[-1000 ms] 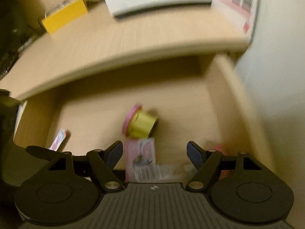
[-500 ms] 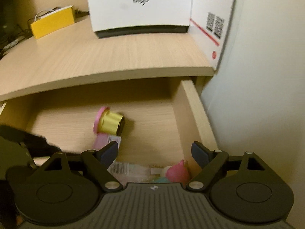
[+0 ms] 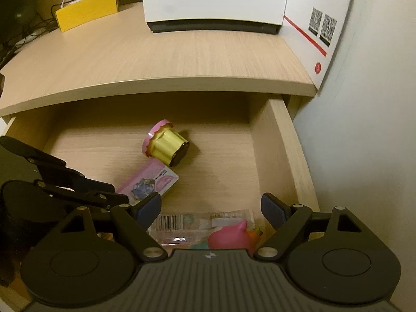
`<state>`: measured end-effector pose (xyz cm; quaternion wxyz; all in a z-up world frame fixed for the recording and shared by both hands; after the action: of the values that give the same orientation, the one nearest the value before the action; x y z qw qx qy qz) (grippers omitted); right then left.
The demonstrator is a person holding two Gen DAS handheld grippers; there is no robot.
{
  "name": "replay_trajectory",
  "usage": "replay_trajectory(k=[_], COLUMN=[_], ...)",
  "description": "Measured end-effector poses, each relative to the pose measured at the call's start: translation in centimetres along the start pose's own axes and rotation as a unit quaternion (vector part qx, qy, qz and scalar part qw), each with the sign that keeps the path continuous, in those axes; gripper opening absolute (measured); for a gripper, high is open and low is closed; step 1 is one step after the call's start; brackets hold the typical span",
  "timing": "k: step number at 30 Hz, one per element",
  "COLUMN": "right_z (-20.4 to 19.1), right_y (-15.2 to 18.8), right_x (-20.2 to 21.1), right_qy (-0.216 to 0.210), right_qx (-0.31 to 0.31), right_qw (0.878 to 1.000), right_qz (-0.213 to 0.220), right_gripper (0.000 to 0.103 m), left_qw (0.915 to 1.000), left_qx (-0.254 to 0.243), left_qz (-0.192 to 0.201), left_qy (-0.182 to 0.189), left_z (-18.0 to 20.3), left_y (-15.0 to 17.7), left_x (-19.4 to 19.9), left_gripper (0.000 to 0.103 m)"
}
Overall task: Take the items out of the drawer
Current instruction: 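Close the left gripper on the pink Volcano card package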
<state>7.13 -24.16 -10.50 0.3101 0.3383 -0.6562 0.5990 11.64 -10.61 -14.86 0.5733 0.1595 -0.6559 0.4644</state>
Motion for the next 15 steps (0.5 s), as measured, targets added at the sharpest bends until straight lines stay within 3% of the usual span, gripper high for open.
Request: replay_trajectory(k=[3,8,15], right_z=[-0.3,-0.3,-0.4], right_y=[-0.3,-0.6,-0.6], right_x=[-0.1,-0.2,-0.6], right_qy=[-0.002,0.000,0.009], right_qx=[0.000,-0.018,-0.017], right_qw=[1.000,1.000,0.999], right_qz=[-0.002,-0.013,-0.029], right_gripper=[0.084,0.084,0.084], left_qw=[1.0000,0.9991,0.9996], left_qx=[0.000,-0.041,-0.024], left_qz=[-0.001,0.005,0.002], left_qy=[0.010,-0.006,0.014], left_z=[0.3,1.5,0.7], left_y=[-0.2,-1.3,-0.8], left_x=[-0.6,-1.8,-0.9], left_gripper=[0.021,0.020,0.023])
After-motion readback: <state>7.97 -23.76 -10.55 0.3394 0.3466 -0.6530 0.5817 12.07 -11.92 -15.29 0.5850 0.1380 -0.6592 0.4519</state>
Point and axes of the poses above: each gripper's, at about its wrist camera, not at the fingertips, and x roughly against the way its jaws point, z to its right, y to its underside, the point moved 6 cm from there along -x, roughly the way its jaws point, and after that the axes turned 9 degrees about -x, right-handed, at the moved point
